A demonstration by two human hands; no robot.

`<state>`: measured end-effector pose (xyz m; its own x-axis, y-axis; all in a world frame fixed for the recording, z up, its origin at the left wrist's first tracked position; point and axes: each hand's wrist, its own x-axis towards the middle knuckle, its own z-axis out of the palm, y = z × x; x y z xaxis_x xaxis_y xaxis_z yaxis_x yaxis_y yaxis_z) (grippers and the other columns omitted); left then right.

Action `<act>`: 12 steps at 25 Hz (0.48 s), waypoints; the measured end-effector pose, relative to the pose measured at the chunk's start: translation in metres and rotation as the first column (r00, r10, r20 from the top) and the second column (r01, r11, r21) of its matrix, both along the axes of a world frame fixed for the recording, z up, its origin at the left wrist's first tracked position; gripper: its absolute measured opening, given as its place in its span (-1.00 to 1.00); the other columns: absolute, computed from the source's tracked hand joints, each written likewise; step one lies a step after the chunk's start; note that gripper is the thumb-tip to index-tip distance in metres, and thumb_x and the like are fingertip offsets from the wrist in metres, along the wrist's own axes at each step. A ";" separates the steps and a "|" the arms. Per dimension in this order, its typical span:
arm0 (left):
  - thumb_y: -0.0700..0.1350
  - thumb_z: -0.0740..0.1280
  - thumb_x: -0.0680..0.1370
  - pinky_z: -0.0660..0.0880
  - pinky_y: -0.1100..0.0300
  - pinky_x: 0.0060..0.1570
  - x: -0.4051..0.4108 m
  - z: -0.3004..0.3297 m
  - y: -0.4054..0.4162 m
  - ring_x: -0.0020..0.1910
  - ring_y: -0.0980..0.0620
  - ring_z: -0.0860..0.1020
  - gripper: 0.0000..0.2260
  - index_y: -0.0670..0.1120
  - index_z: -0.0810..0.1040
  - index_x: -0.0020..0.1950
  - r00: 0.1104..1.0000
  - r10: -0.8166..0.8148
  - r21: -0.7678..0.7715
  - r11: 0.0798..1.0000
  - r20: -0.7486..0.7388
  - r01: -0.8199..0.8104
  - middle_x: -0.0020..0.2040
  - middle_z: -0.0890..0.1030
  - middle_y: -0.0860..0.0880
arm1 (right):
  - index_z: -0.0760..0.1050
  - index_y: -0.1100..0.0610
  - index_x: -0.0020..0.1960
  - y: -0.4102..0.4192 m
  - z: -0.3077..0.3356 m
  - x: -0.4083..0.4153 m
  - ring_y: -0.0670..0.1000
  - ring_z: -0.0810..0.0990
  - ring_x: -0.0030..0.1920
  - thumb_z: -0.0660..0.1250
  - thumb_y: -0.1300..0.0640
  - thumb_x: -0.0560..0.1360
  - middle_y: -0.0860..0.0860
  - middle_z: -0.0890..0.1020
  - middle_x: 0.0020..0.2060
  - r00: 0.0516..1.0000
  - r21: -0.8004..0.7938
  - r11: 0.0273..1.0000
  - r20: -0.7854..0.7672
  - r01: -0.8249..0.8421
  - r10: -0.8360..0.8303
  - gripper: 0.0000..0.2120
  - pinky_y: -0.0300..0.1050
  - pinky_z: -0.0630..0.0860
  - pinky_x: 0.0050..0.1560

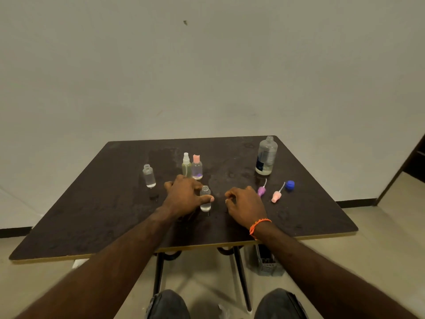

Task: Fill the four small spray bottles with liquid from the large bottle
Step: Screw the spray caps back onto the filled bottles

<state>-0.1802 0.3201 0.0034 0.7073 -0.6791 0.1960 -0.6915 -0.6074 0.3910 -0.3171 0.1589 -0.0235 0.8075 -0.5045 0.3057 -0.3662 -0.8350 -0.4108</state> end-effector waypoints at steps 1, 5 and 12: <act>0.33 0.46 0.47 0.16 0.02 0.12 -0.008 -0.001 -0.002 0.27 0.08 0.50 -0.65 0.14 0.73 0.10 1.000 0.009 -0.029 1.000 -0.017 -0.010 0.05 0.68 0.19 | 0.63 -0.04 0.13 -0.003 0.000 -0.006 0.03 0.52 0.12 0.32 0.02 0.53 -0.08 0.70 -0.04 1.000 -0.021 1.000 -0.004 0.004 -0.004 -0.79 0.02 0.51 0.12; 0.28 0.47 0.50 0.16 0.03 0.14 -0.018 -0.008 -0.003 0.23 0.08 0.58 -0.66 0.18 0.71 0.20 0.995 0.057 -0.154 0.986 -0.078 -0.068 0.06 0.71 0.21 | 0.62 -0.03 0.14 -0.025 0.009 -0.022 0.11 0.51 0.10 0.27 0.01 0.55 0.00 0.69 -0.01 0.995 -0.214 0.975 -0.066 0.059 -0.074 -0.77 0.07 0.48 0.08; 0.28 0.46 0.51 0.18 0.03 0.19 -0.021 -0.023 -0.004 0.25 0.06 0.59 -0.57 0.14 0.67 0.32 0.995 0.061 -0.249 0.965 -0.075 -0.078 0.17 0.73 0.12 | 0.60 0.01 0.14 -0.075 0.020 -0.020 0.17 0.45 0.20 0.28 0.03 0.56 0.08 0.67 0.07 0.911 -0.423 0.894 -0.293 0.148 -0.290 -0.79 0.18 0.37 0.18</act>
